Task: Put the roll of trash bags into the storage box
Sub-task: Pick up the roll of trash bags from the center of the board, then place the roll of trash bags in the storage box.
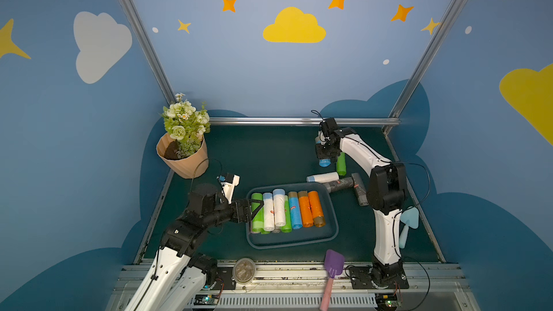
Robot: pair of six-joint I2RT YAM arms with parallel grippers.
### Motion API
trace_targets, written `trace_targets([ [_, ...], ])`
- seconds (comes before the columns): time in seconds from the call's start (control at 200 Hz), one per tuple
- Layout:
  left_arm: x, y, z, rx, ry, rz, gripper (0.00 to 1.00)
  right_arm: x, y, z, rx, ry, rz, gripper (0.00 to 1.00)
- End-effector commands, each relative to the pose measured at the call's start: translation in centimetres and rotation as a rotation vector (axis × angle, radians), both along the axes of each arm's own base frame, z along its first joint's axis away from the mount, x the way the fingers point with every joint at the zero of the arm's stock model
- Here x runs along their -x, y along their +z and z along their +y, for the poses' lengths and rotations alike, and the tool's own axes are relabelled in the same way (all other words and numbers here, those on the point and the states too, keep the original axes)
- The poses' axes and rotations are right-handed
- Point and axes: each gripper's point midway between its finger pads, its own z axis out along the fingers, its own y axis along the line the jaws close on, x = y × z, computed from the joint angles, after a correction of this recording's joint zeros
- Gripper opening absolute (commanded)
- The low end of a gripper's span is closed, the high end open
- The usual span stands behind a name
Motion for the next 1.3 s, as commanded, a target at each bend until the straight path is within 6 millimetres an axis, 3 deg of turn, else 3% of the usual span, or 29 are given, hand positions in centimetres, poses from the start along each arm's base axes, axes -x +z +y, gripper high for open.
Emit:
trace_targets([
  [0.0,0.4,0.2,-0.3,0.026,-0.013,-0.019,1.00,1.3,3.4,1.1,-0.036,0.019,-0.054,0.32],
  [0.531,1.2,1.3,-0.2,0.046,-0.024,-0.068,1.00,8.7,7.1,2.2,-0.091,0.044,-0.059,0.32],
  [0.871,2.1,0.9,-1.6,0.062,-0.101,-0.036,1.00,14.7,8.7,4.5,-0.180,0.086,-0.048,0.32],
  [1.296,2.5,0.5,-2.1,0.044,-0.127,-0.026,1.00,21.2,7.1,7.1,-0.188,0.108,-0.021,0.32],
])
